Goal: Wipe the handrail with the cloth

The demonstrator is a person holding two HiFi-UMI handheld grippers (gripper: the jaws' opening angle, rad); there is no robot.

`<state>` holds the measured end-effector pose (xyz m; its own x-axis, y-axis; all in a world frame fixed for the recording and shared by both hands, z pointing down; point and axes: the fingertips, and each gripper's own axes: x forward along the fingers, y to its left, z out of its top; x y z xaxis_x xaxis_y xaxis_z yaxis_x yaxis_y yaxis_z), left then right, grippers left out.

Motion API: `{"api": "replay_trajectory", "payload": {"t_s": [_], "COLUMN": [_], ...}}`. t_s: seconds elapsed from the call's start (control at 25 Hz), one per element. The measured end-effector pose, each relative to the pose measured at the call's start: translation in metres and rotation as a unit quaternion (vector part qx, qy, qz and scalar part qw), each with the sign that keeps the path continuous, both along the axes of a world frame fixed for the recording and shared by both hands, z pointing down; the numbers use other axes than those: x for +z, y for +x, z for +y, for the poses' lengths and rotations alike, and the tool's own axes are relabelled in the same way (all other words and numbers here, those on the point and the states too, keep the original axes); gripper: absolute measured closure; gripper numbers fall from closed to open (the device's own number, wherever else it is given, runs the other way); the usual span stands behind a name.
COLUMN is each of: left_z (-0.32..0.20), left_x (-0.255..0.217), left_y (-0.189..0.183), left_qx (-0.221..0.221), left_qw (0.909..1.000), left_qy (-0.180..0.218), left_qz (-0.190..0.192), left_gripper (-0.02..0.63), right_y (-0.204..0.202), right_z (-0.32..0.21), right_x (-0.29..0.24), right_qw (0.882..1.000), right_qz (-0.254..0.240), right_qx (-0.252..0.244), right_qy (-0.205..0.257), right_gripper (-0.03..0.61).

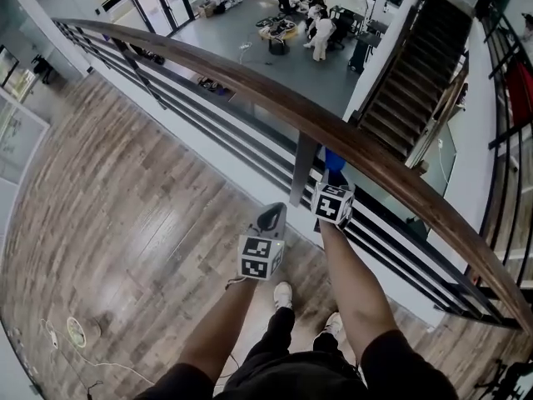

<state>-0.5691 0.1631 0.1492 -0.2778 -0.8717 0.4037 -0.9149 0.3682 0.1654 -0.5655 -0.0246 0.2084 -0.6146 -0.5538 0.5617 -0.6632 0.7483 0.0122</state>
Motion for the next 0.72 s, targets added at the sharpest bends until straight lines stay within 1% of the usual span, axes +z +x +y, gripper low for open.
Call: {"api": "replay_trajectory", "payload": {"t_s": [0.12, 0.2, 0.32, 0.4, 0.56, 0.72], "left_z": [-0.009, -0.014, -0.027, -0.041, -0.070, -0.100], "left_x": [0.003, 0.009, 0.014, 0.011, 0.005, 0.003], "left_y": [0.019, 0.030, 0.050, 0.069, 0.111, 0.156], "left_qx": [0.010, 0.008, 0.011, 0.028, 0.069, 0.093], "left_qw": [0.9999, 0.9998, 0.9996, 0.9993, 0.9975, 0.9956], "left_qy": [-0.006, -0.016, -0.022, -0.017, -0.008, -0.006], "left_qz": [0.000, 0.002, 0.014, 0.017, 0.007, 0.011], "left_gripper": [0.611, 0.611, 0.611, 0.611, 0.611, 0.611], "right_y": [0.027, 0.046, 0.079, 0.103, 0.157, 0.217], "right_z": [-0.007, -0.012, -0.022, -0.029, -0.044, -0.061], "right_x": [0.001, 0.003, 0.003, 0.002, -0.001, -0.002], "right_qw": [1.000, 1.000, 0.999, 0.999, 0.998, 0.997], "right_qz": [-0.002, -0.003, -0.005, -0.006, -0.008, 0.001], "right_qx": [0.012, 0.022, 0.039, 0.050, 0.066, 0.072], "right_qy": [0.001, 0.003, 0.000, -0.005, -0.006, 0.002], "right_gripper": [0.472, 0.472, 0.471, 0.472, 0.472, 0.472]}}
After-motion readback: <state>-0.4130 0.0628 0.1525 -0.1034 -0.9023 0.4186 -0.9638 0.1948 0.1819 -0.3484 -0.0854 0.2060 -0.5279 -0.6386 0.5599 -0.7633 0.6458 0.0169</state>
